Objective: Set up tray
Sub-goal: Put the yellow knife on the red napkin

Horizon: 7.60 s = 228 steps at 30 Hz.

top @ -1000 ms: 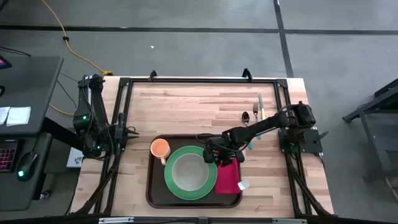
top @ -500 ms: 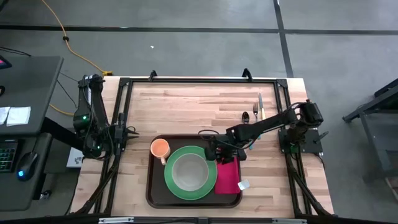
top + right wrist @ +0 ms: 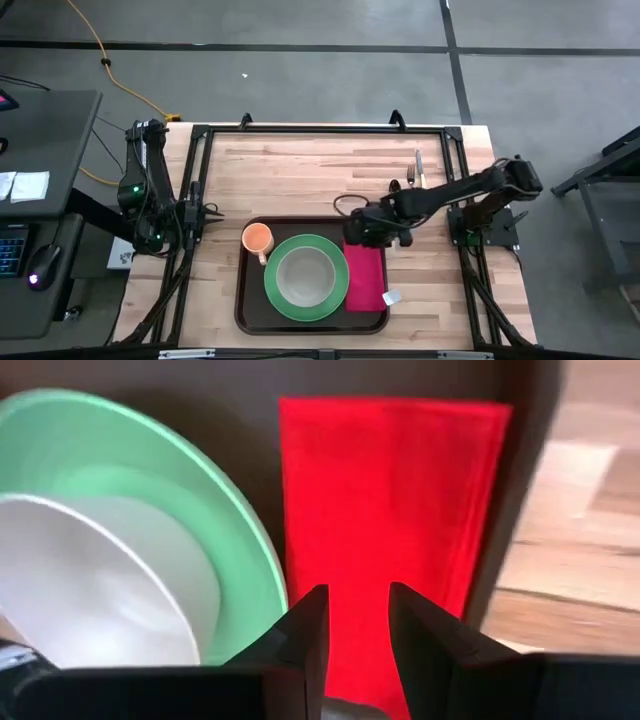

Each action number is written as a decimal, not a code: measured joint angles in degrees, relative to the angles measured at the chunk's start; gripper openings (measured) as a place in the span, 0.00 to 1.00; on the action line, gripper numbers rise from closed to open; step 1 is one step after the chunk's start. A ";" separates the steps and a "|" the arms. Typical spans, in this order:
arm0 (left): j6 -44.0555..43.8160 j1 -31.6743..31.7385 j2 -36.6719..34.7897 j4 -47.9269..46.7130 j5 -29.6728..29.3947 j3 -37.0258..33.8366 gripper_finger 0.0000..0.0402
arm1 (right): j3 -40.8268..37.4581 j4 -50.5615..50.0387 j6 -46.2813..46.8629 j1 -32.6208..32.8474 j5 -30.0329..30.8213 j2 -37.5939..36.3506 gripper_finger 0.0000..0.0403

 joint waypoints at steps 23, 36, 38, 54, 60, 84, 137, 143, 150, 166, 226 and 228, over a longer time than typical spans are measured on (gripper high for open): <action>-0.02 0.01 -0.01 0.24 0.00 0.00 0.20 | 0.00 -26.09 1.03 -0.55 9.67 -10.09 0.21; -0.02 0.02 -0.01 -0.03 0.02 0.00 0.20 | 0.00 -32.00 -10.50 -9.74 19.12 -10.09 0.21; -0.31 0.02 0.00 -0.04 0.02 0.00 0.20 | 0.00 -32.07 -12.09 -11.44 19.90 -10.09 0.21; -0.69 0.00 0.00 0.13 0.02 0.00 0.20 | 0.00 -32.10 -26.68 -24.58 22.84 -10.09 0.21; -0.72 0.02 -0.02 0.09 0.02 0.00 0.20 | 0.00 -33.14 -32.79 -30.80 22.65 -10.06 0.21; -0.72 0.01 0.00 -0.20 0.04 -0.01 0.20 | 0.00 -34.69 -48.15 -49.42 18.13 -10.06 0.21; -3.81 0.01 0.00 -0.02 0.07 0.00 0.20 | -24.37 -5.45 -51.86 -54.82 13.35 -10.04 0.46; -4.26 0.00 -0.02 -0.02 0.07 0.00 0.20 | -24.35 -5.45 -52.06 -54.82 15.04 -10.04 0.46; -4.98 0.01 -0.02 -0.28 0.61 0.00 0.20 | -24.33 -4.91 -52.99 -54.82 15.60 -10.04 0.46; -5.02 0.02 -0.02 -0.44 0.70 0.00 0.20 | -24.33 -1.25 -54.18 -59.37 16.43 -10.04 0.46; -6.64 0.01 -0.02 -1.27 2.56 0.00 0.20 | -24.30 0.32 -55.50 -60.04 17.12 -1.65 0.32; -6.62 0.00 0.00 -1.26 2.58 0.00 0.20 | -24.33 0.38 -55.49 -60.04 17.08 -1.63 0.30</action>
